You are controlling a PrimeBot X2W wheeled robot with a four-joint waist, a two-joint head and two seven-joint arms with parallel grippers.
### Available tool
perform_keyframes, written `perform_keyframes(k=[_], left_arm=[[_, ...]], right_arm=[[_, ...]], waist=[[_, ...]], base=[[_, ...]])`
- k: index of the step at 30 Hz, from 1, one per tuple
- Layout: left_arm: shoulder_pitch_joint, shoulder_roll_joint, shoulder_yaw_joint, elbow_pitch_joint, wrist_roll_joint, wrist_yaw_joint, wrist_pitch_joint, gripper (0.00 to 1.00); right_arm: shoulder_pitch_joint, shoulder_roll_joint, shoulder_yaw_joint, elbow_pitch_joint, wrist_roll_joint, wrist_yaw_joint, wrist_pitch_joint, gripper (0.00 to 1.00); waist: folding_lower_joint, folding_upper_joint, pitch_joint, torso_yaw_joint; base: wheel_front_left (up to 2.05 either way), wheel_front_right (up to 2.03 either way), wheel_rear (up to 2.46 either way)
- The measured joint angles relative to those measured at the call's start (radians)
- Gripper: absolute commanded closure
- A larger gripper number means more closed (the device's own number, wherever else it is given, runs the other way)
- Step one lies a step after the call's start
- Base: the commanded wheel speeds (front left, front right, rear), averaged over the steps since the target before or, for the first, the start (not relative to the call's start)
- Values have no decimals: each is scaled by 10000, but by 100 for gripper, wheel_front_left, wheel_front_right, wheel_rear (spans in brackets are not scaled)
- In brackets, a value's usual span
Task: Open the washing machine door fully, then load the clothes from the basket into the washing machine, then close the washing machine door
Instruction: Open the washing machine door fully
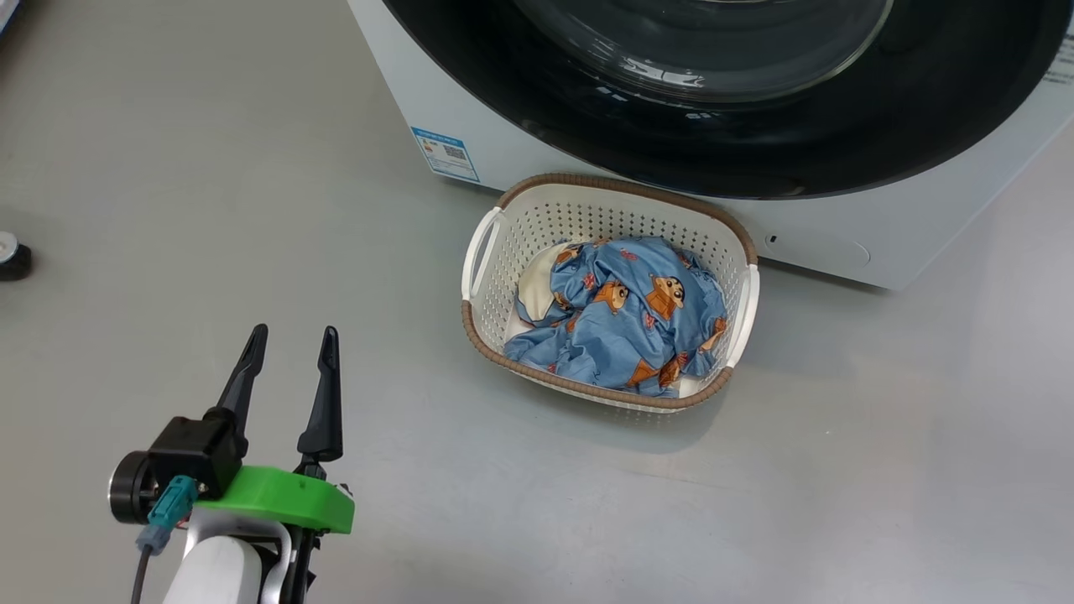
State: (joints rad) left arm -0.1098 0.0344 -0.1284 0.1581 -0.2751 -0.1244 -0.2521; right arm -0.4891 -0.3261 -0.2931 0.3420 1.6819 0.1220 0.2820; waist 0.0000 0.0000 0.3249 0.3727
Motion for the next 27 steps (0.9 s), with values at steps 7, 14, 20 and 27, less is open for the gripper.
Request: perform_keyframes(k=[7, 14, 20, 27], left_arm=[[-26, -12, 35, 33, -104, 0, 0, 0], [-29, -21, 221, 54, -130, 0, 0, 0], [-29, -25, 276, 19, -184, 0, 0, 0], [-29, -35, 343, -44, -251, -2, 0, 0]], right_arm=[[-710, -290, 380, 4, -205, 0, 489, 100], [-1259, -280, 769, 25, -274, 0, 863, 100], [-1635, -464, 780, 52, -286, 0, 1005, 100], [-2016, -520, 882, 155, -364, 0, 1104, 100]], waist=[[0, 0, 165, 315], [-1, 0, 242, 459], [0, 0, 405, 550], [0, 0, 667, 614]], base=[[0, 0, 0], [0, 0, 0], [0, 0, 0], [0, 0, 0]])
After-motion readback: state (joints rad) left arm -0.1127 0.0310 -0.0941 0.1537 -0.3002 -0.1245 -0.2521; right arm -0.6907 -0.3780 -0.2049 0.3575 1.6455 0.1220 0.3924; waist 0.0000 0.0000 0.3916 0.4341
